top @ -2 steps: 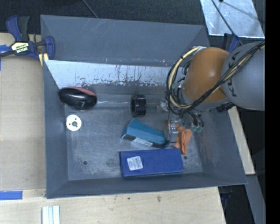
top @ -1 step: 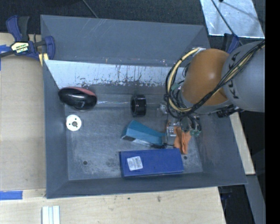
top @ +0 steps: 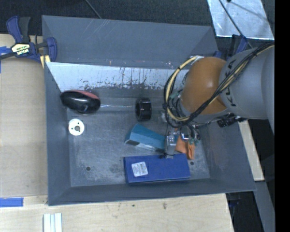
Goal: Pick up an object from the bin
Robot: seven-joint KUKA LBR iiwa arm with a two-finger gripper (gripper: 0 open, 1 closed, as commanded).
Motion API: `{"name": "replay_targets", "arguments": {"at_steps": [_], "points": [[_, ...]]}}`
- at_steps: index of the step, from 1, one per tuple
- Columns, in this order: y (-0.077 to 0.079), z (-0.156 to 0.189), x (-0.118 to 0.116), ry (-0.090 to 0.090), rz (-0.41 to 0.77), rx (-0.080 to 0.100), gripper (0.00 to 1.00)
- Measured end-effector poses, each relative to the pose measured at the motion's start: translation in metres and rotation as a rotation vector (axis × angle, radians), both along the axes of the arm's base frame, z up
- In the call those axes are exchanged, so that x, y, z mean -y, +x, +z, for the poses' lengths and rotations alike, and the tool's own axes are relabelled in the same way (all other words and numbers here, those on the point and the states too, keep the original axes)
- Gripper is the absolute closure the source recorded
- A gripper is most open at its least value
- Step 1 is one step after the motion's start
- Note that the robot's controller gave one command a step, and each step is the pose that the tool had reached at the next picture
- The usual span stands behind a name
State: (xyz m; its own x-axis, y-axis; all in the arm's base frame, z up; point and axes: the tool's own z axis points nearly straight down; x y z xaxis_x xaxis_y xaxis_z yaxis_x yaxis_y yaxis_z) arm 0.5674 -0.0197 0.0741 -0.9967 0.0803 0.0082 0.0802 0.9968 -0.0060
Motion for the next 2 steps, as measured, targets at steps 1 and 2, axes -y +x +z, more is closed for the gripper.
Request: {"name": "replay_targets", "arguments": {"at_steps": [1, 2], "points": [[-0.0059, 0.003, -0.0002, 0.006, -0.139, 0.0, 1.0], [-0.0059, 0.003, -0.0002, 0.006, -0.138, 0.0, 1.0]]}}
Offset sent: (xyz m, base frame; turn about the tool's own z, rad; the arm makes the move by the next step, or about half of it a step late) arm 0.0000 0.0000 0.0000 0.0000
